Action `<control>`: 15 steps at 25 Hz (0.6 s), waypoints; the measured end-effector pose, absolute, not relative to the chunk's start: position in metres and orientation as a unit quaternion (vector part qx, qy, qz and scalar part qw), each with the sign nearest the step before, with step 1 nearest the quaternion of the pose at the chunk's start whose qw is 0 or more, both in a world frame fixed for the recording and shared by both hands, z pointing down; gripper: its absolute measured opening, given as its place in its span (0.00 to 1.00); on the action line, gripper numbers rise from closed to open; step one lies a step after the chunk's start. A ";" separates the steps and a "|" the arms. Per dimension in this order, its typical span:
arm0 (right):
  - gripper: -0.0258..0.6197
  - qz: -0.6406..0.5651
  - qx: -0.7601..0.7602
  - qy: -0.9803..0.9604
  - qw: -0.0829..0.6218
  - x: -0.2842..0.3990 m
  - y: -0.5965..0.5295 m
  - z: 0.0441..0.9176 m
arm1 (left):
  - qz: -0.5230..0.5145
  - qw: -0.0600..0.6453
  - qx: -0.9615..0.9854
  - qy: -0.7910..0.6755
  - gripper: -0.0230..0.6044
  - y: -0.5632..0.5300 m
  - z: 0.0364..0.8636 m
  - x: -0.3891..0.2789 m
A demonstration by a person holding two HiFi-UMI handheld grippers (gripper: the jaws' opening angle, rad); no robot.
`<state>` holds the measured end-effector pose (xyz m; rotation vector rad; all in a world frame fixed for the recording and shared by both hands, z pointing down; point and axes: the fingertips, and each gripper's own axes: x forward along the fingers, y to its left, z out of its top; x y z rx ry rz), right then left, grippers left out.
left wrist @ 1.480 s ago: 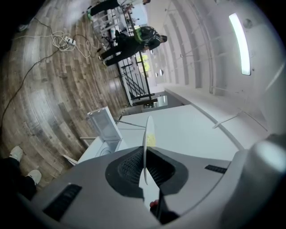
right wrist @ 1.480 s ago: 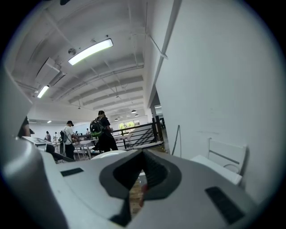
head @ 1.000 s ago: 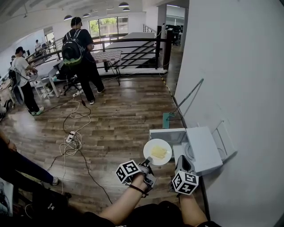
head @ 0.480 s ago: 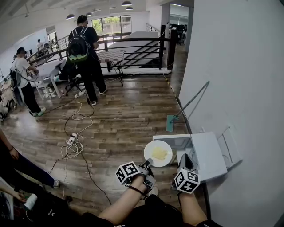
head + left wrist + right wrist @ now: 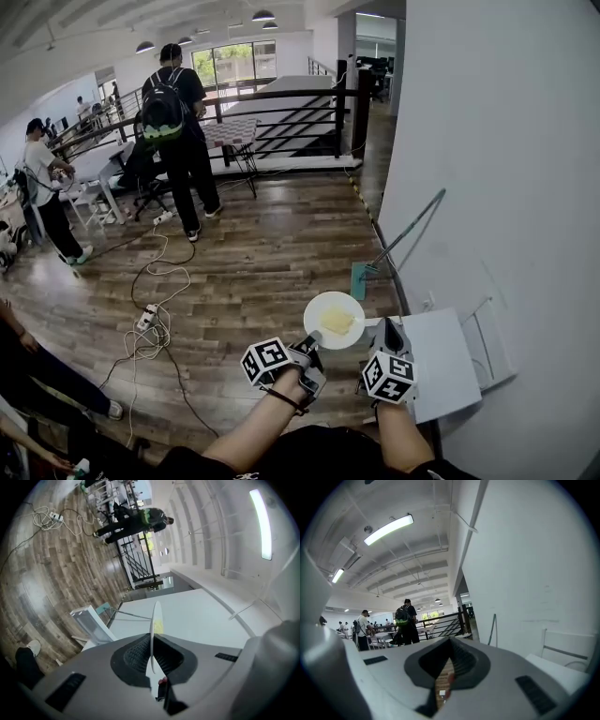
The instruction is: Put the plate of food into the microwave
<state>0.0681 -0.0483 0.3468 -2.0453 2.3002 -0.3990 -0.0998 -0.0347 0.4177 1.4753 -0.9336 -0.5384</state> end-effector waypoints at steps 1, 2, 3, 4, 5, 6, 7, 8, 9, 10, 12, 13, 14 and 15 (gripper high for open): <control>0.05 -0.129 -0.659 0.741 0.018 0.070 -0.058 0.348 | -0.233 0.613 0.639 -0.403 0.05 -0.045 0.419 -0.097; 0.05 -0.128 -0.659 0.741 0.016 0.072 -0.066 0.350 | -0.234 0.615 0.638 -0.401 0.05 -0.054 0.421 -0.094; 0.05 -0.128 -0.660 0.740 0.016 0.075 -0.074 0.351 | -0.233 0.617 0.637 -0.399 0.05 -0.063 0.423 -0.090; 0.05 -0.128 -0.663 0.738 0.015 0.078 -0.081 0.352 | -0.232 0.618 0.638 -0.396 0.05 -0.070 0.425 -0.086; 0.05 -0.128 -0.666 0.735 0.013 0.082 -0.086 0.354 | -0.229 0.620 0.639 -0.393 0.05 -0.076 0.427 -0.081; 0.05 -0.130 -0.670 0.731 0.012 0.087 -0.091 0.357 | -0.224 0.623 0.641 -0.389 0.05 -0.082 0.430 -0.076; 0.05 -0.133 -0.675 0.726 0.010 0.092 -0.095 0.360 | -0.218 0.626 0.642 -0.384 0.05 -0.086 0.433 -0.070; 0.05 -0.135 -0.679 0.721 0.009 0.096 -0.098 0.363 | -0.210 0.630 0.644 -0.380 0.05 -0.090 0.436 -0.065; 0.05 -0.136 -0.685 0.716 0.008 0.100 -0.101 0.365 | -0.203 0.633 0.645 -0.376 0.05 -0.094 0.439 -0.060; 0.05 -0.136 -0.690 0.711 0.006 0.104 -0.103 0.367 | -0.197 0.637 0.646 -0.371 0.05 -0.098 0.442 -0.055; 0.05 -0.140 -0.704 0.696 0.004 0.114 -0.109 0.372 | -0.184 0.647 0.648 -0.358 0.05 -0.107 0.449 -0.045; 0.05 -0.144 -0.712 0.687 0.003 0.119 -0.112 0.376 | -0.177 0.652 0.649 -0.351 0.05 -0.111 0.453 -0.040; 0.05 -0.148 -0.720 0.678 0.002 0.124 -0.114 0.380 | -0.168 0.656 0.651 -0.343 0.05 -0.116 0.456 -0.036; 0.05 -0.150 -0.729 0.668 0.002 0.128 -0.115 0.383 | -0.158 0.660 0.654 -0.335 0.05 -0.120 0.460 -0.031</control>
